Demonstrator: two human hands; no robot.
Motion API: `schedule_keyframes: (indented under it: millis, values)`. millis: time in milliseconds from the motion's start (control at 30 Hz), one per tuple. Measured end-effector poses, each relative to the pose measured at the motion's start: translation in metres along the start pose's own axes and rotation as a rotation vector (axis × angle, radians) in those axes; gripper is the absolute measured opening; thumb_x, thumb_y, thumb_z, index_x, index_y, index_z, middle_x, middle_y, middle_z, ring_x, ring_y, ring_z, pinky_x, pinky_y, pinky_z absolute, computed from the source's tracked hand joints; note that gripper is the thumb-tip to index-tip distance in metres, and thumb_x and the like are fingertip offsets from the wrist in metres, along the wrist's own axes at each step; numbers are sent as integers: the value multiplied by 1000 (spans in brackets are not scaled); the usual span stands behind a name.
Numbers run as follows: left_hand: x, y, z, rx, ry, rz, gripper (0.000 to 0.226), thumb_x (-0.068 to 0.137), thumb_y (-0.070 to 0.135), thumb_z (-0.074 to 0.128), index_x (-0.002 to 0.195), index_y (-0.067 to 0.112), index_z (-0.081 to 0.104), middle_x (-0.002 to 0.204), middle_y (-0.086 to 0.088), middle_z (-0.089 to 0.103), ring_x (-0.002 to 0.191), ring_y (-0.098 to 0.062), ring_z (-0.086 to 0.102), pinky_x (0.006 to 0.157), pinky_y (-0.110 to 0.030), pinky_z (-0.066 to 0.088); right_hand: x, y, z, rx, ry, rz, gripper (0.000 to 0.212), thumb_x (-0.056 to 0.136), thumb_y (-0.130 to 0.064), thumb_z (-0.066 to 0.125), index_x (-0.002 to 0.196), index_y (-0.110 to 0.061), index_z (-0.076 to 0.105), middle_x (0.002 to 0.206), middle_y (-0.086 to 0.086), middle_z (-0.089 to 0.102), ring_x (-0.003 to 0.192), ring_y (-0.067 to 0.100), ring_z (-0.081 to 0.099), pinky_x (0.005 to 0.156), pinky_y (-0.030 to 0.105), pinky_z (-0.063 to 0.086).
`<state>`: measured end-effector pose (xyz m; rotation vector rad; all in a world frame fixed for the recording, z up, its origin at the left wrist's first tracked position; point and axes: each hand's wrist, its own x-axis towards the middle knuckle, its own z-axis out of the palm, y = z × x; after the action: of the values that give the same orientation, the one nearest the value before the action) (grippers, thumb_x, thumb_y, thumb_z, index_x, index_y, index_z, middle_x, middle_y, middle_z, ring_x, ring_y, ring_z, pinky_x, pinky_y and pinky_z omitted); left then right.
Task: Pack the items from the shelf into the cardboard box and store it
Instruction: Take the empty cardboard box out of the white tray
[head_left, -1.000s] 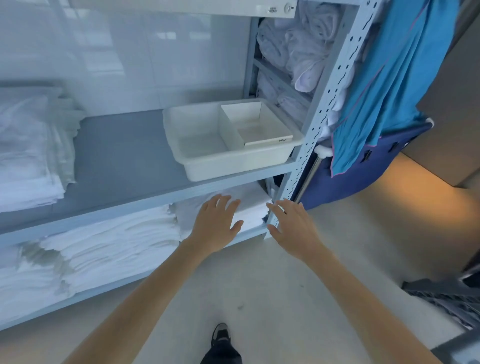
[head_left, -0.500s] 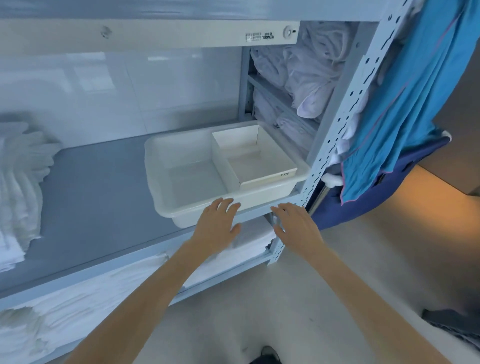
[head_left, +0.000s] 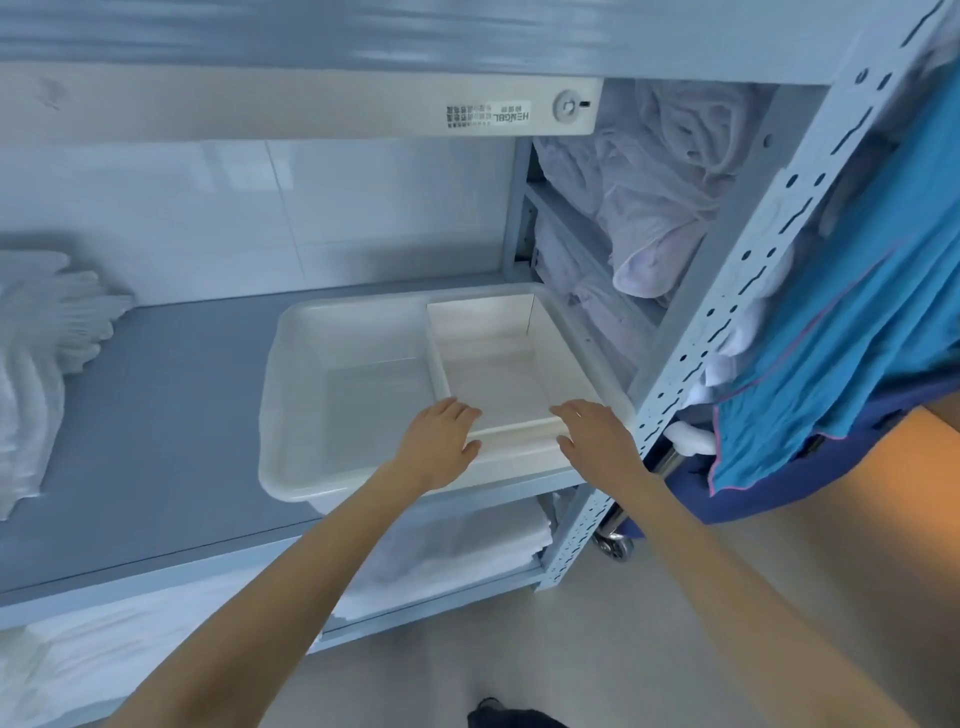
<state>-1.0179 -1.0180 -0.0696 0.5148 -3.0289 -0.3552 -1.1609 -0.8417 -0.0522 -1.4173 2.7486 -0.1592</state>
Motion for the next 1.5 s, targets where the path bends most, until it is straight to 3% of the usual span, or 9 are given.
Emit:
schedule_keyframes:
  millis: [200, 400, 633, 733, 800, 967, 1167, 1367, 1500]
  values:
    - [32, -7, 14, 41, -22, -28, 46, 94, 37, 44, 137, 20, 40, 145, -1, 38, 142, -19, 19, 111, -36, 22, 35, 44, 8, -18, -14, -47, 41, 96, -21, 47, 136, -25, 43, 143, 1, 42, 133, 17, 36, 111, 36, 27]
    - [42, 0, 28, -78, 32, -205, 59, 93, 47, 42, 141, 15, 31, 155, -12, 12, 144, -27, 5, 113, -40, 23, 61, 66, 23, 177, -108, 14, 53, 93, -41, 49, 140, -22, 37, 152, 8, 24, 140, 25, 20, 107, 40, 33]
    - [63, 7, 30, -314, 35, -468, 70, 93, 27, 49, 147, 7, 8, 156, -12, 8, 129, -35, 40, 99, -42, 38, 88, 82, 23, 560, -343, 170, 87, 88, -51, 54, 150, -18, 2, 157, 7, 17, 142, 24, 23, 111, 36, 24]
    - [72, 5, 33, -436, 1, -635, 77, 89, 14, 51, 147, 5, 1, 143, -18, 37, 117, -37, 49, 91, -39, 41, 101, 81, 27, 524, -337, 228, 86, 91, -36, 56, 149, -12, -3, 153, 13, 24, 137, 31, 32, 105, 35, 32]
    - [75, 2, 37, -476, -32, -737, 64, 87, 9, 48, 142, 2, 15, 122, -20, 54, 107, -37, 54, 81, -36, 42, 110, 80, 30, 534, -289, 282, 72, 91, -17, 55, 147, -7, 10, 142, 18, 39, 124, 34, 45, 95, 35, 40]
    - [78, 0, 34, -429, -5, -770, 30, 85, 0, 38, 114, 1, 43, 111, -19, 57, 98, -35, 54, 73, -34, 40, 116, 75, 33, 695, -207, 325, 50, 82, 13, 39, 128, -6, 40, 118, 17, 54, 92, 25, 49, 81, 33, 46]
    - [68, -3, 22, -419, 89, -817, 26, 80, -3, 37, 102, 3, 50, 103, -16, 62, 86, -30, 53, 72, -31, 41, 116, 67, 18, 749, -116, 279, 49, 77, 15, 36, 119, -6, 49, 105, 13, 59, 95, 31, 56, 82, 39, 50]
    - [46, -2, -25, -468, 325, -809, 31, 81, 5, 46, 108, 11, 59, 110, -11, 55, 80, -28, 53, 71, -30, 39, 119, 48, -17, 805, -2, 228, 58, 76, 11, 39, 125, -20, 47, 91, -1, 57, 71, 13, 53, 51, 23, 38]
    - [17, -6, -63, -432, 452, -830, 33, 79, 7, 49, 109, 16, 61, 109, -9, 55, 79, -28, 53, 69, -28, 35, 120, 25, -39, 831, 47, 168, 61, 75, 9, 43, 126, -26, 48, 95, 0, 60, 72, 18, 55, 54, 25, 39]
